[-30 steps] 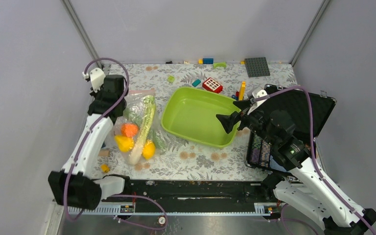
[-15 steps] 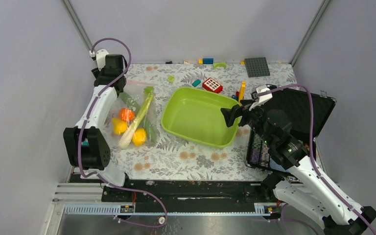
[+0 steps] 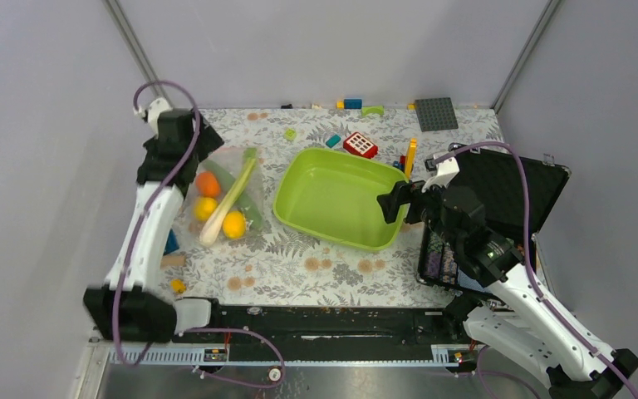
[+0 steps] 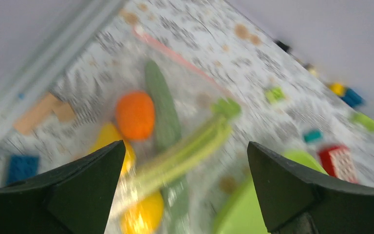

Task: Place the food in the zip-top bag and seal the zipper
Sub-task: Place the zipper food storage bag at the center of the board, then reset both arms

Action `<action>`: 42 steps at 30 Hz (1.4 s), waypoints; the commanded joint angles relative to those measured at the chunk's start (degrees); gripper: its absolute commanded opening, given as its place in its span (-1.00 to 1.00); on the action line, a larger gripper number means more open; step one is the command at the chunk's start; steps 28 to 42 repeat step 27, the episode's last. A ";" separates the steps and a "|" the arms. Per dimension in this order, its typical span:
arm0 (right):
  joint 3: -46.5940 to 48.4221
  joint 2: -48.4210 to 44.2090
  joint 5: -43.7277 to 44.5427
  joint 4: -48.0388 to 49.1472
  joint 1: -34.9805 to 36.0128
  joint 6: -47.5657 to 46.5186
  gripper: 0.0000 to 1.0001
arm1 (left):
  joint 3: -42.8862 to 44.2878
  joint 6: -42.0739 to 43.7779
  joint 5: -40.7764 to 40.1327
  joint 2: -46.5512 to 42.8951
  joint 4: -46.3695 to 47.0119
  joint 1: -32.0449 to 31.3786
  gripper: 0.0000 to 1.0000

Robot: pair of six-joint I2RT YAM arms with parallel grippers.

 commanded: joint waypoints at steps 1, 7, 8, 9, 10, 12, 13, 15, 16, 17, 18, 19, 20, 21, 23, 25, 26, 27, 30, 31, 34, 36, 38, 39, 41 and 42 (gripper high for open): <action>1.46 -1.33 4.28 -5.54 -0.22 5.72 0.99 | -14.03 -9.69 9.07 -17.25 1.66 -5.95 0.98; -0.44 -4.55 8.93 -10.63 -0.23 8.82 0.99 | -27.02 -14.25 5.68 -31.78 -3.31 -19.54 0.97; -0.98 -5.14 9.82 -11.65 -0.24 9.35 0.99 | -28.36 -14.94 5.93 -33.36 -4.54 -20.82 0.97; -1.48 -5.67 10.76 -13.03 -0.23 9.93 0.99 | -29.58 -15.50 5.70 -34.65 -5.91 -21.87 0.97; -1.85 -6.12 11.84 -14.39 -0.29 10.45 0.99 | -30.36 -15.87 4.95 -35.90 -7.23 -22.66 0.97; -3.18 -7.19 13.76 -16.45 -0.28 10.97 1.00 | -32.13 -16.37 3.25 -38.16 -9.44 -23.41 0.97; -4.02 -8.08 14.68 -16.96 -0.23 11.08 1.00 | -33.20 -16.77 2.50 -39.23 -10.12 -23.46 0.98; -5.96 -9.62 15.49 -17.35 -0.27 11.25 0.99 | -35.51 -17.90 1.54 -41.04 -10.92 -23.49 0.98; -6.73 -10.37 15.66 -17.34 -0.27 11.12 0.99 | -36.54 -18.21 1.68 -41.90 -10.93 -23.48 0.98; -7.38 -11.08 15.81 -17.35 -0.23 11.06 0.99 | -37.34 -18.43 1.88 -42.77 -10.89 -23.49 0.98; -7.81 -11.69 15.93 -17.41 -0.24 11.00 0.99 | -37.89 -18.47 1.90 -43.57 -10.81 -23.48 0.98; -8.24 -12.18 16.06 -17.39 -0.22 10.91 0.99 | -38.36 -18.41 1.93 -44.31 -10.91 -23.49 0.97; -8.45 -12.60 16.09 -17.37 -0.22 10.86 0.99 | -38.74 -18.29 1.83 -45.12 -10.93 -23.49 0.98; -8.61 -12.83 16.12 -17.39 -0.25 10.86 0.99 | -38.96 -18.30 1.64 -45.82 -10.89 -23.49 0.98; -8.82 -13.01 16.04 -17.30 -0.29 11.02 0.99 | -39.21 -18.15 1.26 -46.89 -10.86 -23.49 0.97; -8.85 -12.71 16.13 -17.19 -0.24 11.05 1.00 | -38.81 -17.69 1.13 -47.29 -11.21 -23.49 0.98; -8.88 -12.53 16.21 -16.90 -0.30 11.03 0.99 | -38.52 -17.50 1.00 -47.19 -11.36 -23.47 0.97; -9.05 -12.25 16.21 -16.41 -0.24 10.84 0.99 | -38.16 -17.35 0.63 -47.10 -11.60 -23.45 0.98; -9.05 -12.25 16.21 -16.41 -0.24 10.84 0.99 | -38.16 -17.35 0.63 -47.10 -11.60 -23.45 0.98; -9.05 -12.25 16.21 -16.41 -0.24 10.84 0.99 | -38.16 -17.35 0.63 -47.10 -11.60 -23.45 0.98; -9.05 -12.25 16.21 -16.41 -0.24 10.84 0.99 | -38.16 -17.35 0.63 -47.10 -11.60 -23.45 0.98; -9.05 -12.25 16.21 -16.41 -0.24 10.84 0.99 | -38.16 -17.35 0.63 -47.10 -11.60 -23.45 0.98; -9.05 -12.25 16.21 -16.41 -0.24 10.84 0.99 | -38.16 -17.35 0.63 -47.10 -11.60 -23.45 0.98; -9.05 -12.25 16.21 -16.41 -0.24 10.84 0.99 | -38.16 -17.35 0.63 -47.10 -11.60 -23.45 0.98; -9.05 -12.25 16.21 -16.41 -0.24 10.84 0.99 | -38.16 -17.35 0.63 -47.10 -11.60 -23.45 0.98; -9.05 -12.25 16.21 -16.41 -0.24 10.84 0.99 | -38.16 -17.35 0.63 -47.10 -11.60 -23.45 0.98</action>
